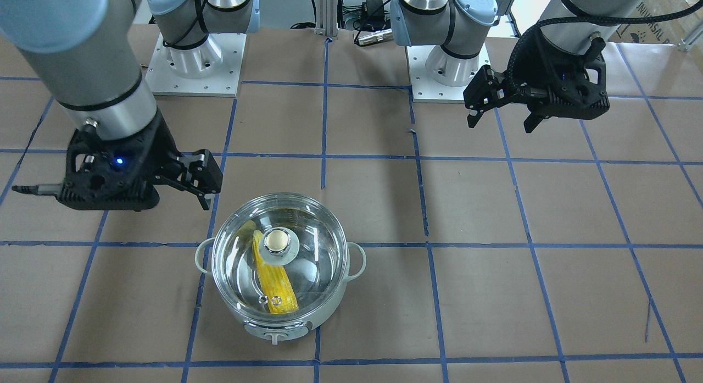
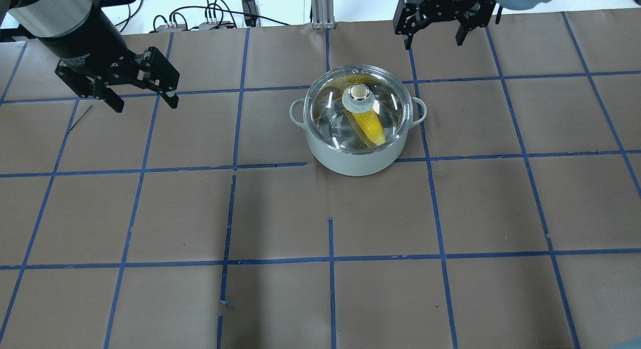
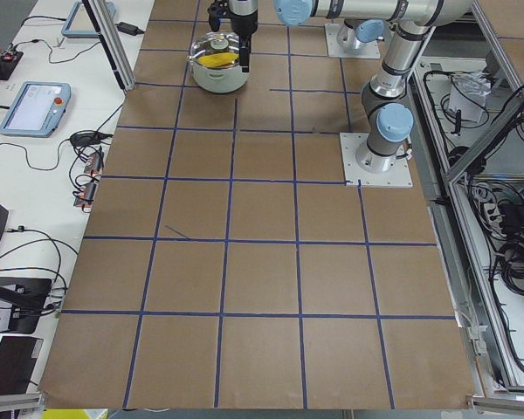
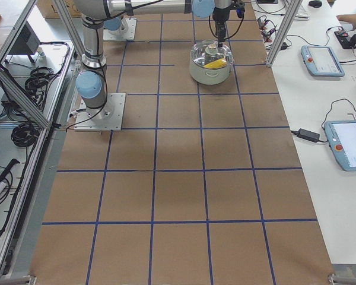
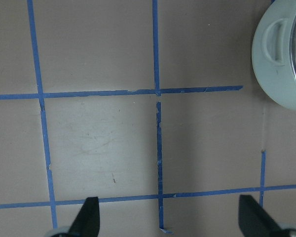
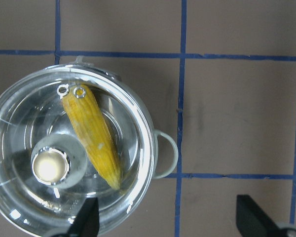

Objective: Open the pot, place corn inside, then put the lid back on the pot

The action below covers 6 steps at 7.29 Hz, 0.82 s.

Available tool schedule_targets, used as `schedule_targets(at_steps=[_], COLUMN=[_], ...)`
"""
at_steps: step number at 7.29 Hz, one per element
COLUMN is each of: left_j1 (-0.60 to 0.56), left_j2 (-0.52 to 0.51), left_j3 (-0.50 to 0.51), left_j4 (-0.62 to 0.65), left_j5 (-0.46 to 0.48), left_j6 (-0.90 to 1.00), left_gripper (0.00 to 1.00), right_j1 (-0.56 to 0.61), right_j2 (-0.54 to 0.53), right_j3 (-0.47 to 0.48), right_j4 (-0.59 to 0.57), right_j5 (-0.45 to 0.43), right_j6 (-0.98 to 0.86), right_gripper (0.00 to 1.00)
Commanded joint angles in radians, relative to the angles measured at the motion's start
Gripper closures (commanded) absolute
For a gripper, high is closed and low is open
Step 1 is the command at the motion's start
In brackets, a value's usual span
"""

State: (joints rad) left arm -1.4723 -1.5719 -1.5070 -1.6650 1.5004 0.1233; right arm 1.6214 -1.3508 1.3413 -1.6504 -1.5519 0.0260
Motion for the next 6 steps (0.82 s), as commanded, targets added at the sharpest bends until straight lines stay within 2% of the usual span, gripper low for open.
schedule_targets(at_steps=[1, 2, 6], left_j1=[0.001, 0.001, 0.004], left_j2=[0.003, 0.004, -0.007], left_j3=[-0.001, -0.001, 0.004], left_j4=[-0.001, -0.002, -0.004], left_j5=[0.0, 0.001, 0.001], left_j6=[0.007, 0.054, 0.064], left_gripper=[0.0, 0.0, 0.0], right_j1=[-0.047, -0.075, -0.084], right_j2=[-0.221, -0.276, -0.294], right_j3=[0.276, 0.368, 0.375], right_j4=[-0.005, -0.052, -0.087], right_j5=[0.032, 0.032, 0.027], right_j6=[-0.024, -0.035, -0.04], right_gripper=[0.04, 0.03, 0.03])
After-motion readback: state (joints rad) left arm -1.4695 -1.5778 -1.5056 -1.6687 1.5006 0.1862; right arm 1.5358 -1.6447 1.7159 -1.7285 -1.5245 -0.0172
